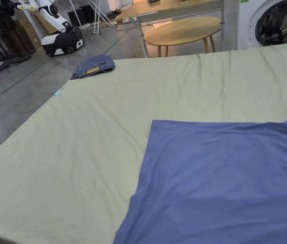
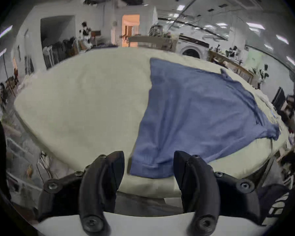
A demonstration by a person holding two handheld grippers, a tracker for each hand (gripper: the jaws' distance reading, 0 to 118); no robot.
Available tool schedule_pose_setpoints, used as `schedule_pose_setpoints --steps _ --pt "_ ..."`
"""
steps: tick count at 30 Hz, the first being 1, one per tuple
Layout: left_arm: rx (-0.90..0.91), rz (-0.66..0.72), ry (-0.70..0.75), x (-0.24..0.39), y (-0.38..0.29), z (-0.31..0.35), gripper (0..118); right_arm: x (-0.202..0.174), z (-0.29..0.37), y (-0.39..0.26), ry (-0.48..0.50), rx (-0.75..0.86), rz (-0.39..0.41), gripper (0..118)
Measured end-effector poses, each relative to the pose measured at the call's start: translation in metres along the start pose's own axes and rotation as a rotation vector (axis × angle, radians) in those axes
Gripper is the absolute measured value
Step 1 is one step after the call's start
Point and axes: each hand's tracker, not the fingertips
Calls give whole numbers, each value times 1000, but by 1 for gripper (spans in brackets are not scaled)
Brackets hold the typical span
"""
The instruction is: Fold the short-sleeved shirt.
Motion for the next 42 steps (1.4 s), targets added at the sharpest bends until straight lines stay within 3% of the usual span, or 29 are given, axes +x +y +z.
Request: schedule_pose_setpoints --steps 1,4,5,10,12,13,14,16,20,22,25,27,28,34,38,42 --pt "8 -10 10 2 2 0 56 2 1 -1 -9 -4 -3 0" --pt "-8 -84 78 15 10 0 7 6 3 -5 -39 -16 -3 0" --pt "-14 -85 39 18 8 -3 2 8 3 -6 -47 -21 -6 0" --pt "-75 -92 33 26 17 -9 1 23 8 -14 -151 -36 -25 3" --pt "-95 -68 19 26 22 -6 1 30 8 -22 -237 -49 -9 50" --pt "-98 -65 18 27 22 -6 1 34 6 -27 -260 -66 -5 62" --pt "-100 -72 22 29 21 -7 1 49 4 -40 -273 -81 -6 62" --pt "-98 -98 37 37 21 -4 1 61 -3 -59 -284 -124 -22 62" --pt "-102 -111 48 43 23 -1 1 86 -22 -96 -284 -217 -131 61" --pt "-104 -103 42 43 23 0 1 93 -32 -107 -274 -267 -162 49" --pt "-106 -89 32 42 27 2 1 91 -29 -111 -280 -233 -121 42" --pt "-101 -67 24 41 29 5 1 89 -26 -103 -242 -226 -135 8" --pt "-88 -48 15 40 30 8 1 87 -25 -101 -250 -214 -127 3" --pt "95 31 -52 48 93 27 1 73 -32 -35 -166 -107 -14 3" --pt "164 -4 -115 21 151 -20 1 76 -90 11 -140 -95 56 3" --pt "156 -1 -132 13 205 -71 1 85 -157 45 -155 -129 72 3"
